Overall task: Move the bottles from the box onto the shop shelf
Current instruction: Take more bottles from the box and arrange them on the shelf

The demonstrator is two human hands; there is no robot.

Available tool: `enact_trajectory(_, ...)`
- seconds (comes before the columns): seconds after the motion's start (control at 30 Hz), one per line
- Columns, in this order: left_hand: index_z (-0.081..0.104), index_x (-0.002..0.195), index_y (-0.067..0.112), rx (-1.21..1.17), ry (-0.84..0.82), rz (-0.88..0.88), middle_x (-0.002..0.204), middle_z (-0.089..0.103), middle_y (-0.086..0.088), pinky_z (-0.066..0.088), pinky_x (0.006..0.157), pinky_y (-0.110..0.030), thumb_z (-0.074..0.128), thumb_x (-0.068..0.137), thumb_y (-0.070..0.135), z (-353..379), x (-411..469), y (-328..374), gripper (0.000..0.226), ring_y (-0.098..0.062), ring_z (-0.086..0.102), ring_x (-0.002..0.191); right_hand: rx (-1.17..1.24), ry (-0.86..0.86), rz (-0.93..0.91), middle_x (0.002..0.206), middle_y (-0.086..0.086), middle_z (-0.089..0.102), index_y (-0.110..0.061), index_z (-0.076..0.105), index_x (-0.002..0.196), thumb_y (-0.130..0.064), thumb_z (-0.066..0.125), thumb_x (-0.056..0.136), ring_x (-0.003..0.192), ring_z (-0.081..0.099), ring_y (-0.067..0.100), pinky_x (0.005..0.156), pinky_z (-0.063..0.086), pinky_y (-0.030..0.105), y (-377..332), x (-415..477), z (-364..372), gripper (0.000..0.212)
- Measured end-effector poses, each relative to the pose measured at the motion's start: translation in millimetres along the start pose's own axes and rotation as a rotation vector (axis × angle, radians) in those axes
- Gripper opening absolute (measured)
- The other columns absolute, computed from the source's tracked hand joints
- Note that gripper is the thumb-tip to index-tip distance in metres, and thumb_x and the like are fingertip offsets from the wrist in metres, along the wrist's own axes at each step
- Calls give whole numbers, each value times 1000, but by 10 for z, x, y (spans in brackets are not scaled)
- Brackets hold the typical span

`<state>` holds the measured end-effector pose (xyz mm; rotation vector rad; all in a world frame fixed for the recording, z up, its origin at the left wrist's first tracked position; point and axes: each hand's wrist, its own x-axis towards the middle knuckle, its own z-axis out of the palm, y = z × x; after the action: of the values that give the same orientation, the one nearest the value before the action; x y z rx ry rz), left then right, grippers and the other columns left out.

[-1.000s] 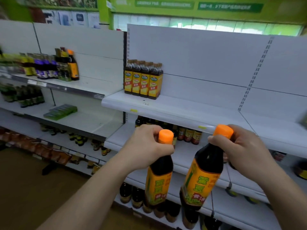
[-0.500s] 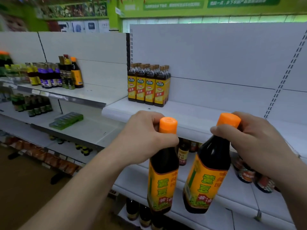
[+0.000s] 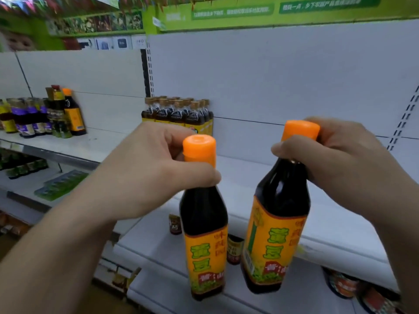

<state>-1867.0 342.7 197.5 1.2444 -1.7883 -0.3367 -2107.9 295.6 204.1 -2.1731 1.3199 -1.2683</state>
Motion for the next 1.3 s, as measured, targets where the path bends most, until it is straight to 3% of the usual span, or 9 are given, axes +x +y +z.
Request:
enact_trajectory(0.13, 67, 78, -3, -1, -37, 45, 67, 51, -23, 35, 48, -18, 88, 67, 33, 45, 360, -14, 43, -20, 44, 54, 14, 30, 10, 50, -7, 41, -7, 51, 70, -44, 73, 79, 46, 40, 11, 60, 38, 38, 134, 334, -44, 44)
enact_trajectory(0.23, 69, 77, -4, -38, -38, 19, 60, 50, -18, 40, 47, -16, 91, 63, 27, 70, 632, -71, 41, -12, 46, 50, 38, 59, 41, 50, -8, 39, -9, 50, 67, -42, 72, 79, 48, 40, 13, 61, 39, 40, 205, 542, -55, 42)
enact_trajectory(0.33, 68, 77, -1, -47, -55, 34, 65, 47, -28, 37, 56, -37, 82, 56, 41, 76, 878, -193, 49, -20, 45, 54, 44, 89, 58, 48, -10, 39, -15, 48, 60, -41, 72, 81, 47, 41, 12, 60, 40, 37, 263, 721, -23, 40)
enact_trajectory(0.4, 68, 76, 2, -43, -51, 44, 68, 48, -31, 36, 59, -41, 78, 52, 48, 80, 1032, -281, 53, -23, 45, 55, 14, 115, 66, 49, -10, 40, -17, 46, 60, -41, 71, 82, 47, 41, 10, 59, 39, 33, 293, 839, 26, 41)
enact_trajectory(0.53, 68, 76, 3, -63, -96, 88, 63, 46, -29, 35, 54, -34, 83, 58, 40, 86, 1349, -447, 44, -21, 44, 51, -21, 159, 98, 48, -12, 41, -17, 47, 59, -40, 70, 83, 48, 42, 10, 58, 38, 31, 383, 1043, 122, 40)
enact_trajectory(0.63, 66, 81, -4, -121, -158, 106, 59, 42, -17, 33, 46, -29, 85, 65, 31, 72, 1615, -630, 43, -20, 40, 52, -52, 187, 134, 46, -12, 42, -17, 45, 58, -39, 70, 84, 45, 41, 8, 57, 35, 30, 439, 1175, 212, 42)
enact_trajectory(0.9, 64, 81, -2, -196, -296, 159, 61, 40, -12, 33, 58, -40, 80, 64, 39, 78, 2279, -1223, 47, -22, 38, 56, -177, 246, 244, 44, -13, 43, -16, 49, 66, -41, 69, 86, 40, 40, 5, 54, 34, 28, 592, 1561, 583, 38)
enact_trajectory(1.1, 66, 77, 2, -201, -377, 197, 55, 41, -1, 34, 56, -36, 87, 73, 32, 123, 2659, -1575, 38, -14, 39, 49, -233, 317, 300, 47, -12, 45, -15, 51, 71, -41, 69, 87, 40, 42, 4, 46, 36, 19, 714, 1816, 883, 36)
enact_trajectory(1.3, 65, 85, -5, -183, -406, 188, 60, 42, -7, 33, 56, -35, 83, 77, 29, 209, 2916, -1799, 39, -17, 40, 51, -260, 308, 348, 60, -3, 49, -13, 51, 74, -41, 69, 88, 49, 45, 11, 53, 37, 27, 788, 2032, 1122, 36)
